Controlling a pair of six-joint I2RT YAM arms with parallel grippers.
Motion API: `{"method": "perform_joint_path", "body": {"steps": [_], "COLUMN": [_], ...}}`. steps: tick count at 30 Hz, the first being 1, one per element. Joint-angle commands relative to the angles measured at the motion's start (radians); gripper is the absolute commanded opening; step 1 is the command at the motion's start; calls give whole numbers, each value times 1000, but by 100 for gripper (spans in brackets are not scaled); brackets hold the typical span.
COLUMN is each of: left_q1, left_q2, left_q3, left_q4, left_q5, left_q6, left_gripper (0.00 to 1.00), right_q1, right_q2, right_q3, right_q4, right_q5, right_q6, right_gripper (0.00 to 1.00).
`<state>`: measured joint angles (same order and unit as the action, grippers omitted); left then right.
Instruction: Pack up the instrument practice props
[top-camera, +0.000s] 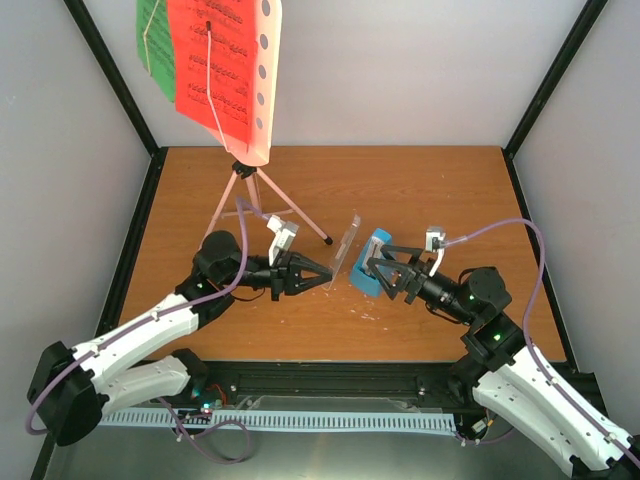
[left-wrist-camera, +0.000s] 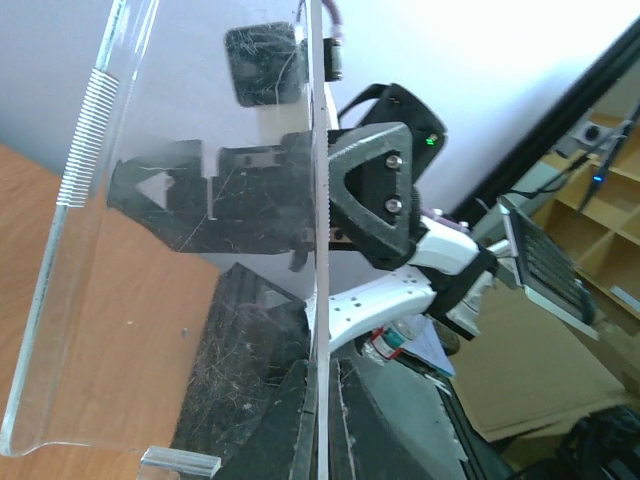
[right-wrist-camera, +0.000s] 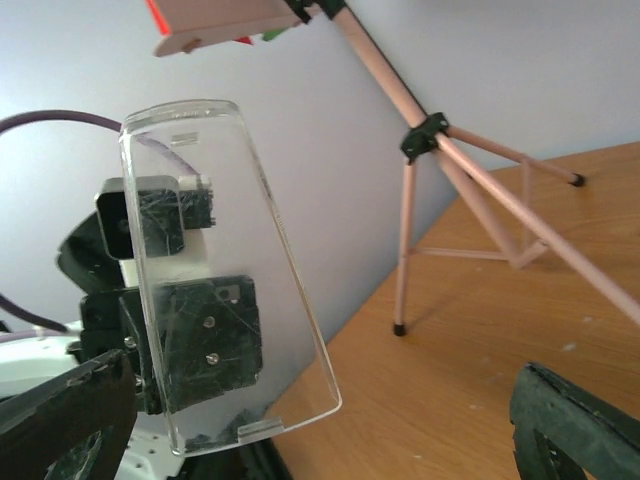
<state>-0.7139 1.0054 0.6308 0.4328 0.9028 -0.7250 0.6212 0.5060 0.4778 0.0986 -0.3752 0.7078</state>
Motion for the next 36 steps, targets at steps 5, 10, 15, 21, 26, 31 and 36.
{"method": "perform_joint_path", "body": {"steps": [5, 10, 15, 21, 26, 31, 36], "left_q1": [8, 8, 8, 8, 7, 9, 8], "left_q2": [-23, 0, 8, 29, 44, 49, 50], "left_q3": [2, 0, 2, 11, 20, 24, 23], "left_q4": [117, 148, 152, 150, 152, 152, 146], "left_q5": [124, 182, 190, 197, 205, 209, 203], "left_q6": [-51, -62, -67, -68, -67, -72, -71], "left_gripper": [0, 0, 0, 0, 0, 0, 0], "right_q1": [-4, 4, 26, 99, 168, 230, 250], "right_q2": [18, 42, 75, 112, 151, 189, 201], "right_q3": [36, 76, 106, 169, 194, 219, 221], "right_q4": [136, 132, 121, 76, 39, -1, -7], "right_q5": [-121, -124, -112, -62, 8, 65, 101], "right_q6": [78, 78, 68, 10, -33, -81, -94], "right_gripper": [100, 100, 99, 91, 91, 88, 88]}}
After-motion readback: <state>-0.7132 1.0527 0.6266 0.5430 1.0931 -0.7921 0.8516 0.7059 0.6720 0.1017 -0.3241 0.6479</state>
